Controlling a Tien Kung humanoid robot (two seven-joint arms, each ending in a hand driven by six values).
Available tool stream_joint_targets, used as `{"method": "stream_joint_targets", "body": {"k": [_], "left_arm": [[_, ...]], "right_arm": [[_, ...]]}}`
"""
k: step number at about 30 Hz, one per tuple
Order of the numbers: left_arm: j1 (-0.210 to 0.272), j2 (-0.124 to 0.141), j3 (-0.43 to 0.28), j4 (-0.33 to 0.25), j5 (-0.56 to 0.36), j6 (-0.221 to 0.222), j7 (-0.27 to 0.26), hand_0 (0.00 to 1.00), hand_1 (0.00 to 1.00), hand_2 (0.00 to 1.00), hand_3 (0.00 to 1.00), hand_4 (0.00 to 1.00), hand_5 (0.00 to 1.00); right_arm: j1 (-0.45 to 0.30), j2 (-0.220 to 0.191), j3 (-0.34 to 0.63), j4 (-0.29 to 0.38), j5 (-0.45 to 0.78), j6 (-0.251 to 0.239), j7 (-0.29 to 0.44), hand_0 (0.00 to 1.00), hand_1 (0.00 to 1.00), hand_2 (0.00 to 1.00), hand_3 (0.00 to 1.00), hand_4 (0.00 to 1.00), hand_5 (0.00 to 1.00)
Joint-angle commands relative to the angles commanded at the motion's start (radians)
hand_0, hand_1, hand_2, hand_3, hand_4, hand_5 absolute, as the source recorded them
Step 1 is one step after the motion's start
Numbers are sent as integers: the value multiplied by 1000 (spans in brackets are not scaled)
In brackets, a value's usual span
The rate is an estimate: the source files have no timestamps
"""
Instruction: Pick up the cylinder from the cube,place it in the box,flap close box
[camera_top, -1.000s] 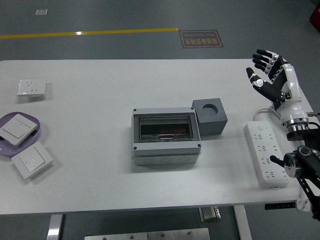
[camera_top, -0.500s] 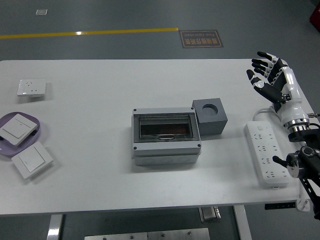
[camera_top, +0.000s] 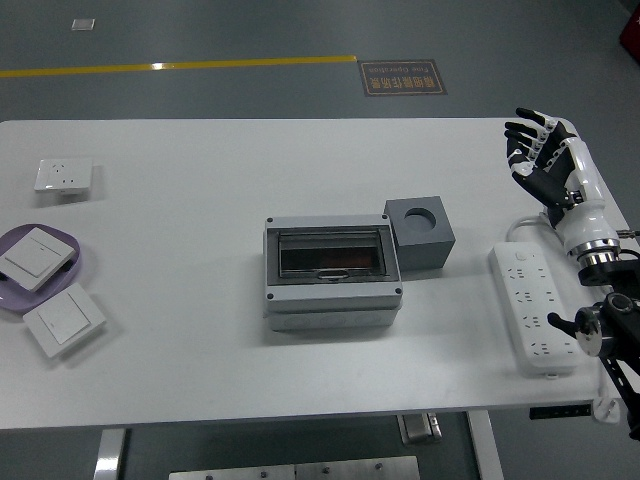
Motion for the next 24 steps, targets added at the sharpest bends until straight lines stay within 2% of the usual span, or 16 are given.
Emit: {"method": "stream_joint_targets", "body": {"k": [7,8,24], "left_arm": [[-1,-1,5,0,-3,1,0,612,625,644,663,752,370],[-1,-2,6,0,-2,1,0,612,625,641,660,750,357],[-3,-8,10,1,-5,1,0,612,625,640,658,747,346]], "right_arm": [[-1,-2,1,1,3,1,-2,820,739,718,701,613,64],[-1,-2,2,1,4,1,-3,816,742,719,694,638,107],[-4,-5,30,4,2,19,-13,821,740,713,681,637,121]]}}
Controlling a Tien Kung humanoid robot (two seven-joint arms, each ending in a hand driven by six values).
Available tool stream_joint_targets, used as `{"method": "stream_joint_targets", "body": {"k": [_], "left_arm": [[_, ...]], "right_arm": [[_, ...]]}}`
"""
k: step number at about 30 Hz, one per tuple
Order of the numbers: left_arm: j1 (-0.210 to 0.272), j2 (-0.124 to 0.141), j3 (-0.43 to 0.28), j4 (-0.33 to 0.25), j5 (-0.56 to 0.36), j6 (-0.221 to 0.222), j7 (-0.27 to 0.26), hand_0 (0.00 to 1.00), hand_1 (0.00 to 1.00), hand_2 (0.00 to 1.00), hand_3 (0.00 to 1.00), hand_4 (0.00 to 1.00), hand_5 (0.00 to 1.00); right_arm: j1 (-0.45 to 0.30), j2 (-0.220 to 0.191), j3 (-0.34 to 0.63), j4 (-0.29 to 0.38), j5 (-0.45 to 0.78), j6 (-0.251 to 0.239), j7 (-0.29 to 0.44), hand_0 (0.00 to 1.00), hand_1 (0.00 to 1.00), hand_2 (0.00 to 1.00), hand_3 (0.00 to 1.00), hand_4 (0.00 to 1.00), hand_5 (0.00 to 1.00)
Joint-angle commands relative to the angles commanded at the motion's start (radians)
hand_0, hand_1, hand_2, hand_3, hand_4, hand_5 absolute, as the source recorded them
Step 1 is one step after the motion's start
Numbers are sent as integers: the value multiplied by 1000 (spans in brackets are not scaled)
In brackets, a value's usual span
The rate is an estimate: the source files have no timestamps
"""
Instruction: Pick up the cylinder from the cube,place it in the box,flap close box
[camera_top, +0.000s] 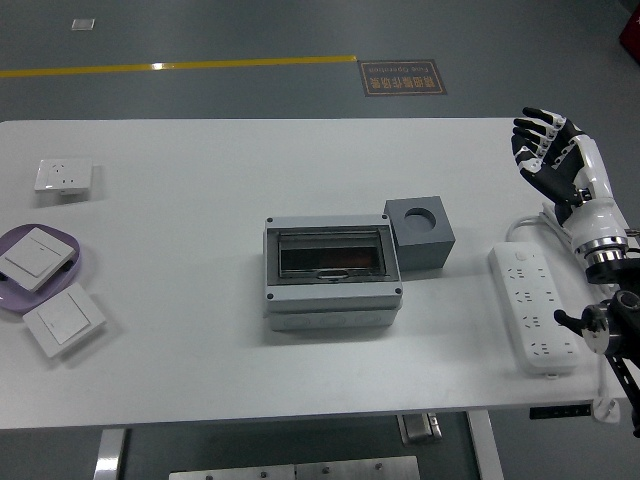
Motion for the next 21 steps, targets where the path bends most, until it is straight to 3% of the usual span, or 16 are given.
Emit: {"method": "stream_joint_targets", "body": {"k": [21], "left_arm": [[-7,1,4,3,-8,-2,-2,612,625,634,651,731,296]], "right_arm": [[-2,5,17,8,-55,55,-54,832,740,713,680,614,140]]}}
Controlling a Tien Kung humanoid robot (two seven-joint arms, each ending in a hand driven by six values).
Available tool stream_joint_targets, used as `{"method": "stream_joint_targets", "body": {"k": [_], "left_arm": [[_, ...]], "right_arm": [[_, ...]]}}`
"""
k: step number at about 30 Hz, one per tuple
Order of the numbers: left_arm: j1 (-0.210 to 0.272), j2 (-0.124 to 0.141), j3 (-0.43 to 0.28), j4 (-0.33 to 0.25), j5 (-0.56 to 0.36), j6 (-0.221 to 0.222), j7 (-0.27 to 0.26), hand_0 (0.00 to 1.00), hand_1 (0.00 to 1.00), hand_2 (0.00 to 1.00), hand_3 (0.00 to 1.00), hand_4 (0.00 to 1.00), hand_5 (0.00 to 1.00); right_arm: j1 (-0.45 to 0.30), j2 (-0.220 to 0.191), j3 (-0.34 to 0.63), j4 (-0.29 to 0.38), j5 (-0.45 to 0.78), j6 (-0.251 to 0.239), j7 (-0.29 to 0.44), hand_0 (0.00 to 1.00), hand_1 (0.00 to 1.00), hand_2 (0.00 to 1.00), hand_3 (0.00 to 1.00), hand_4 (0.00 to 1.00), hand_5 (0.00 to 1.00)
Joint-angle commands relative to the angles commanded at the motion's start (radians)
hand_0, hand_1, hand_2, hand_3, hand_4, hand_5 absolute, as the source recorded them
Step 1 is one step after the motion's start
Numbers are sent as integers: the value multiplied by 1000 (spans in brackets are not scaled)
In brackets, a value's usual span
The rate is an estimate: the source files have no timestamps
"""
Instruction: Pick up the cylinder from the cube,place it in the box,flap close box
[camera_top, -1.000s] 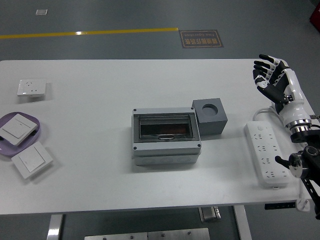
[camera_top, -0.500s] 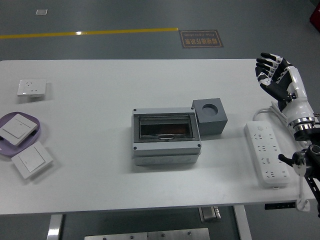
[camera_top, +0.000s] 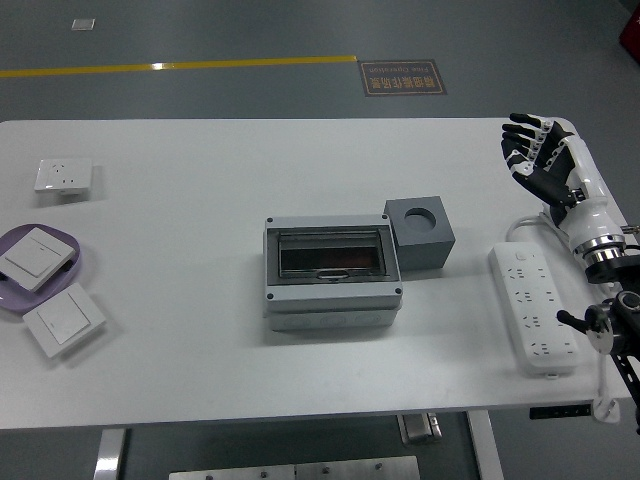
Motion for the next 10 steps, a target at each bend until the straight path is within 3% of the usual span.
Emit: {"method": "stream_joint_targets", "body": {"k": [10], "left_arm": [[-8,12,-1,1,3,-1,0,612,625,633,650,730,294]], "right_arm": [[0,6,4,0,23,17,-10,829,733,720,681,621,131]]}}
